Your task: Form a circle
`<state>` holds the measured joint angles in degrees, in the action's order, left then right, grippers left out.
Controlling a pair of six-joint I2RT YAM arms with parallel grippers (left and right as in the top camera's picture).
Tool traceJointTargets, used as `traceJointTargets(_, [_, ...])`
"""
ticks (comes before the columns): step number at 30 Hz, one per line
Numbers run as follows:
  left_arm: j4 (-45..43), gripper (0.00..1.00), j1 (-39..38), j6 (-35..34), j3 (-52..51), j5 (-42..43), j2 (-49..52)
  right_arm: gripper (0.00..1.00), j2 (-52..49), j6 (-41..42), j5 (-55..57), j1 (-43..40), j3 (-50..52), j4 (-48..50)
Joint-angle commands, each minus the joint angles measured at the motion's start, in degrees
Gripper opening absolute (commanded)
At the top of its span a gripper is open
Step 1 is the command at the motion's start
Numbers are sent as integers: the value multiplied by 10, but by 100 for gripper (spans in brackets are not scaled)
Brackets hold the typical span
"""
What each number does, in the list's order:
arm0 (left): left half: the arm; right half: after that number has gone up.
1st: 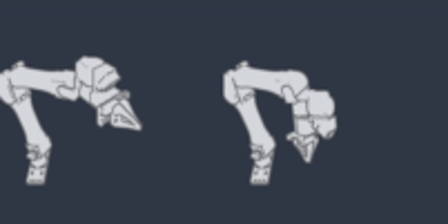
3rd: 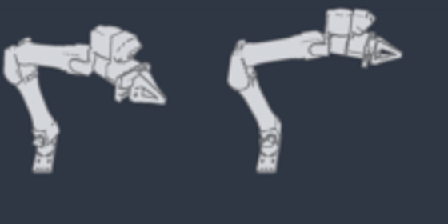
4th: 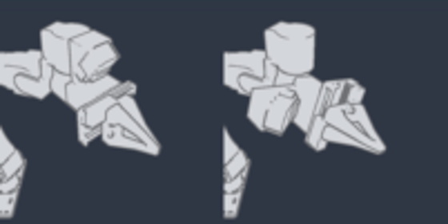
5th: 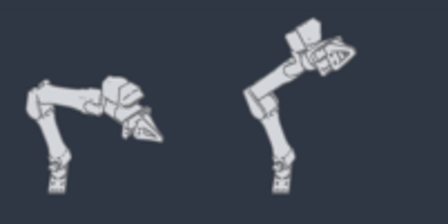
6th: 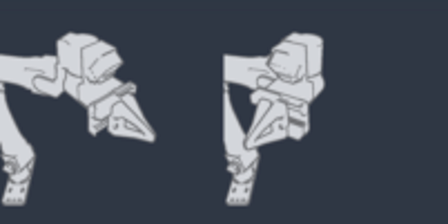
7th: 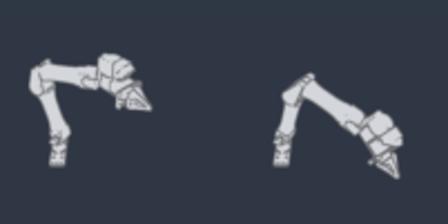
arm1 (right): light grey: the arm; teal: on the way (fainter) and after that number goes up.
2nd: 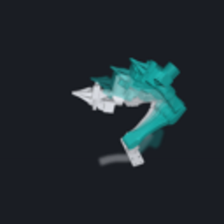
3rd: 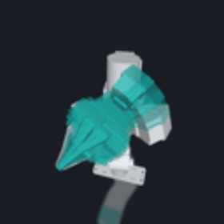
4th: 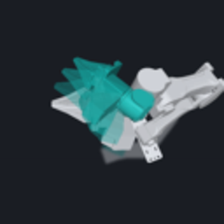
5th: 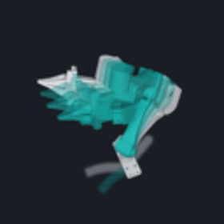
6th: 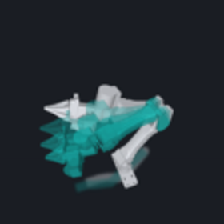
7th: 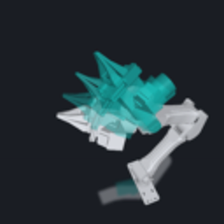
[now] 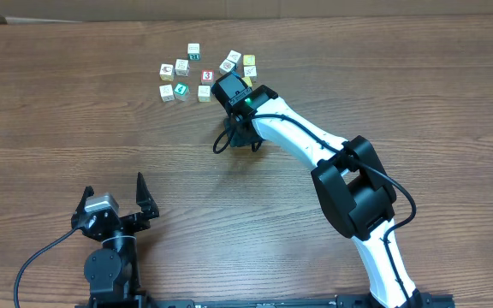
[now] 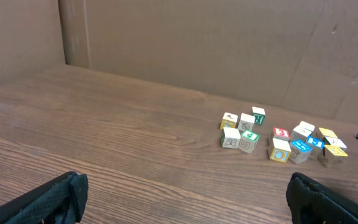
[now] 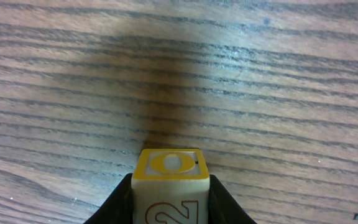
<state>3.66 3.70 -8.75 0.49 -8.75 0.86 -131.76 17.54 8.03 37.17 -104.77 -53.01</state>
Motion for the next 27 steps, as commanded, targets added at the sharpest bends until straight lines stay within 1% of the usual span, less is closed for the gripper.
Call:
traceJointTargets(1, [0,100,-7,11,-2,5,-6,25,-5,-16,10,-3,-11,5])
traceJointTargets(5, [0,99,-7,11,-2,5,-6,25,-5,-15,10,-3,-11,5])
traceJointTargets(6, [0,99,-7,11,-2,5,-6,28,-5,-15,10,-3,-11,5])
traceJointTargets(8, [0,100,-7,11,-2,5,-6,39,-5,-15,10,-3,-11,5])
traceJointTargets(11, [0,100,-7,11,-2,5,-6,45,-4,-15,10,-3,-16,5])
traceJointTargets(12, [0,100,-7,11,-2,5,-6,49,-4,-16,10,-3,-26,-1])
traceJointTargets(14, [0,100,-7,11,-2,5,-6,54,-3,-22,10,-3,-43,-11])
traceJointTargets(16, [0,100,-7,11,-2,5,-6,56,-2,-30,17,-5,-82,-31])
traceJointTargets(19, [0,99,-7,11,-2,5,-6,58,0,-30,51,-9,-167,-80])
traceJointTargets(20, [0,100,-7,11,-2,5,-6,61,1,-31,58,-11,-191,-92])
traceJointTargets(24, [0,99,-7,11,-2,5,-6,63,2,-73,63,-22,-326,-150])
traceJointTargets(27, [0,99,-7,11,-2,5,-6,68,3,-77,65,-36,-420,-180])
